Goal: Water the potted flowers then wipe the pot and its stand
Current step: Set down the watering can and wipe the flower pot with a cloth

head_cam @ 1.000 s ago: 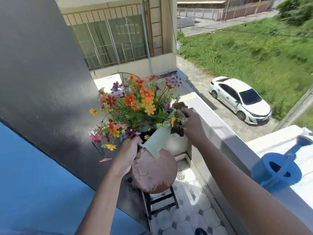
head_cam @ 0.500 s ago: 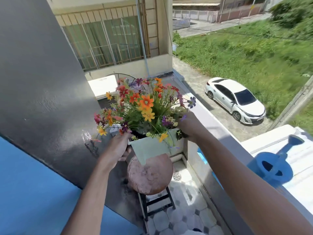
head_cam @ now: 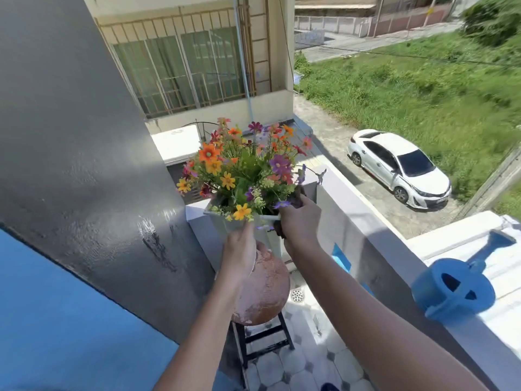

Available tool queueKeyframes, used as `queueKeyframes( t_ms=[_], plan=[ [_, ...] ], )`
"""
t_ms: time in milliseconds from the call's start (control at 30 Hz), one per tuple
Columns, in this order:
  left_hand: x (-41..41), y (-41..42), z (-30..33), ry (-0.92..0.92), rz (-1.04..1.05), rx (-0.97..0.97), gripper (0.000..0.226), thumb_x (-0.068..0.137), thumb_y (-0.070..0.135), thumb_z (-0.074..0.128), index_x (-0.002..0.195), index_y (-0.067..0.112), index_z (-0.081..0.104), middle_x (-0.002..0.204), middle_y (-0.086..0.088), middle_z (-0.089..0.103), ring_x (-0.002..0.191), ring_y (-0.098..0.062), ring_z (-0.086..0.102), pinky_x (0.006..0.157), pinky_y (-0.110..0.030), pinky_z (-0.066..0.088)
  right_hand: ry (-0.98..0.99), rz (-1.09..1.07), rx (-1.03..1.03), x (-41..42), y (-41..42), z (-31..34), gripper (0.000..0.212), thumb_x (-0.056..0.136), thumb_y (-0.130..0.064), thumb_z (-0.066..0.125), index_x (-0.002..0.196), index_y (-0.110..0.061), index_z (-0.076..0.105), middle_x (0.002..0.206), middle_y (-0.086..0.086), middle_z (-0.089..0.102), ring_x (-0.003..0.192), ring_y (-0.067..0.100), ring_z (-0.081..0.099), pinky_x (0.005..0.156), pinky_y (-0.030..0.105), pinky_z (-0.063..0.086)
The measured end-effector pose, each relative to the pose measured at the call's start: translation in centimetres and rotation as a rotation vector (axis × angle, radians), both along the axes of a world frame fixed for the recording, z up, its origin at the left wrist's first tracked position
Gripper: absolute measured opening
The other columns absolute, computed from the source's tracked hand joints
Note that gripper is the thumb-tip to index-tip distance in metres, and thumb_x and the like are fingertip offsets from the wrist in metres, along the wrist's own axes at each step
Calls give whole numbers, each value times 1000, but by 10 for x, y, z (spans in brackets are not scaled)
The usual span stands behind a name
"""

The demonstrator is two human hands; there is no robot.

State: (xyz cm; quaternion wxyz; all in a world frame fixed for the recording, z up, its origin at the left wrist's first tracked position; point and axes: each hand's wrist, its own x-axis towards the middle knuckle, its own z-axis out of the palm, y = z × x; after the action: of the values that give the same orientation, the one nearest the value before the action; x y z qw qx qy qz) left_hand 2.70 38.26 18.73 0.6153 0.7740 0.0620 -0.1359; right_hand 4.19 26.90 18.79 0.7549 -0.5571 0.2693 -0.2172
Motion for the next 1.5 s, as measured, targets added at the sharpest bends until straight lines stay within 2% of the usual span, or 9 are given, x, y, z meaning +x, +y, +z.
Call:
queueKeyframes(
  t_ms=[67,233,433,567,733,900,1100,1333,1500],
  plan=[
    [4,-4,0,41,8,-29,38,96,48,44,77,22,64,57,-6,58,34,-13,32,43,-22,22,-6,21,-55,-6,9,-6,12,67,-5,62,63,-15,67,54,-4,59,53,19,44,49,32,39],
    [16,2,-14,86,68,-11,33,97,36,40,100,9,58,81,-15,53,53,-20,44,32,-16,26,-63,80,-249,-17,23,-17,11,74,-13,65,80,-20,71,75,-2,75,65,12,64,63,43,57],
    [22,16,-2,206,55,-216,28,101,23,37,85,9,55,63,-8,53,30,-7,39,29,-13,23,-159,154,-523,-19,20,-14,17,97,-22,56,109,-20,67,105,4,67,100,17,61,86,33,50],
    [17,25,9,264,24,-381,37,105,16,34,72,9,49,56,-9,51,33,-6,31,29,-16,24,-182,92,-724,6,-10,-3,26,99,-11,53,123,-8,63,105,8,49,90,6,42,83,2,33],
    [16,26,15,290,82,-543,38,104,9,37,67,10,46,57,-12,52,32,-8,34,31,-16,31,-35,58,-740,16,-31,-35,20,96,-6,53,110,5,63,109,8,47,91,16,46,81,26,39],
    [22,22,9,272,123,-482,33,106,14,33,75,11,45,63,-12,49,30,-7,33,31,-16,27,-154,162,-716,1,2,-40,17,91,-10,52,98,-4,66,103,13,55,93,24,53,79,28,39],
    [24,23,11,250,165,-551,29,103,11,35,77,10,47,63,-9,42,28,-5,31,31,-15,24,-298,221,-753,-21,27,-21,25,95,-3,54,118,-2,64,112,11,55,100,16,51,88,11,39],
    [26,31,7,294,146,-566,30,105,11,34,76,14,44,49,-8,53,29,-7,33,29,-15,26,11,169,-731,-24,16,-75,11,93,-6,56,96,1,65,93,5,51,84,27,54,71,27,34],
    [21,19,4,218,97,-406,28,107,18,30,88,9,49,64,-6,41,33,-6,30,33,-17,22,-222,137,-639,-12,25,-17,14,97,-8,53,93,-14,65,96,7,56,90,18,52,75,19,40]
  ],
)
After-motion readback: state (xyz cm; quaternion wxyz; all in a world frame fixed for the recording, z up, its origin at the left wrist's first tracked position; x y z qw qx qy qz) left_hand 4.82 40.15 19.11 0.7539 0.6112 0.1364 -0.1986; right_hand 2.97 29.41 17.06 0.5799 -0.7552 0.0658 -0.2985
